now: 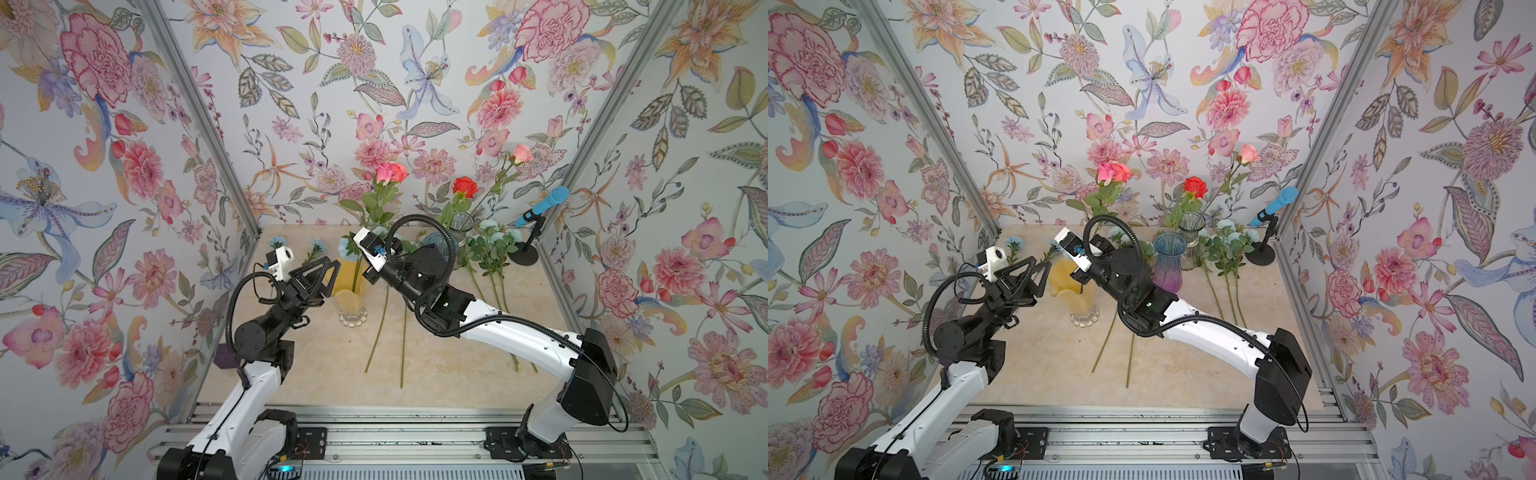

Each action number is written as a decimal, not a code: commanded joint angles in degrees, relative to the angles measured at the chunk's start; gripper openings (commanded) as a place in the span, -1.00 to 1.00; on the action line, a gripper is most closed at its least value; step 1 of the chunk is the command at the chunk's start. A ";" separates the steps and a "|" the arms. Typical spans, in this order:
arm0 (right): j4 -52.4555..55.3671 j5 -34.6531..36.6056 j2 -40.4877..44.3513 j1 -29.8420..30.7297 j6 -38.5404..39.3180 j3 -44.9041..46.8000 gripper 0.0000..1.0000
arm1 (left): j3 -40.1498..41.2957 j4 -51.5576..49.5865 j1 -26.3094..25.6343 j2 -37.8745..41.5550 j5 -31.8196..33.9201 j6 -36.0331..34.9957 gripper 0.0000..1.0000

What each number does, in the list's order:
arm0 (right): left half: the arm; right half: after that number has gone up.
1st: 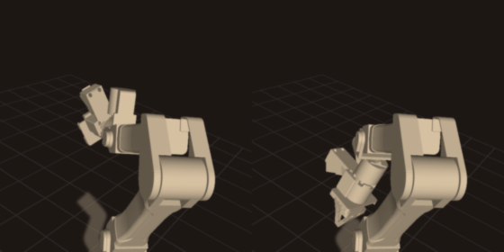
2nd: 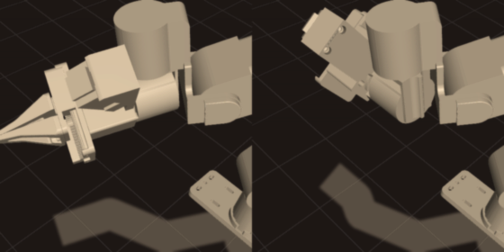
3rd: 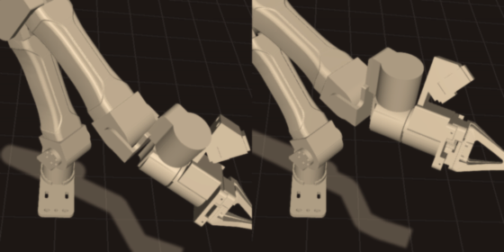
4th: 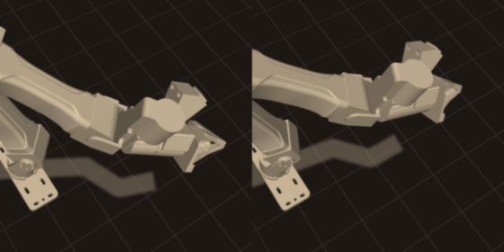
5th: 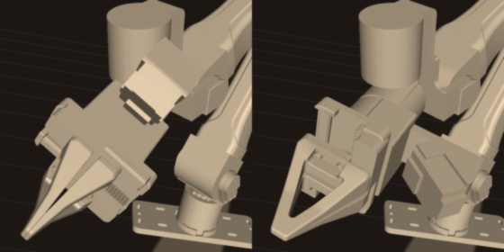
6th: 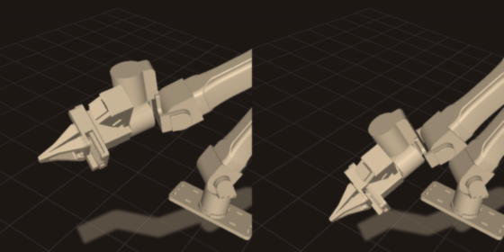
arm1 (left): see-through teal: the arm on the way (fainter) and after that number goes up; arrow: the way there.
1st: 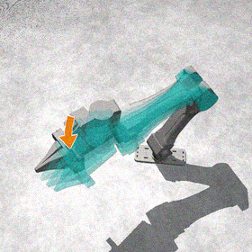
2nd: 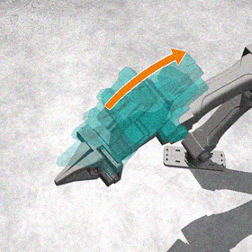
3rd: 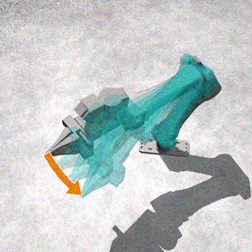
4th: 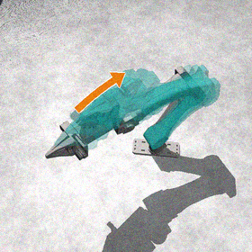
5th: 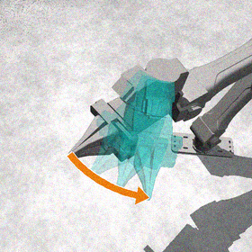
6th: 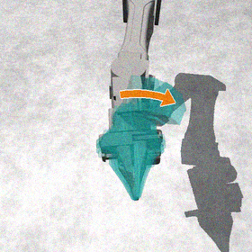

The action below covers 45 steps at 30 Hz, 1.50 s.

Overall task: Pick out blue flowers from the vase
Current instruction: Pick up the flower from the vase.

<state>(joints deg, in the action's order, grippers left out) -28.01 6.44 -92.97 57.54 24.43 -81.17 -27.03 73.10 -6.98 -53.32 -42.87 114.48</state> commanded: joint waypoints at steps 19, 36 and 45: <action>-3.94 -1.69 1.86 4.01 0.83 0.42 -1.00 | -1.73 16.23 -8.29 -11.35 7.03 6.96 0.11; -10.66 1.09 1.47 8.77 5.93 4.78 -1.00 | -1.45 13.04 -8.49 -9.34 10.79 5.39 -0.02; -13.08 1.30 1.06 10.31 7.14 6.67 -0.99 | -1.58 14.34 -8.81 -10.47 11.50 5.40 -0.23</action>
<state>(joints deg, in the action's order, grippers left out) -38.70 7.57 -91.11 67.29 30.52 -75.29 -27.75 84.05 -15.29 -63.46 -32.49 118.58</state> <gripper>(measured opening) 0.050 0.391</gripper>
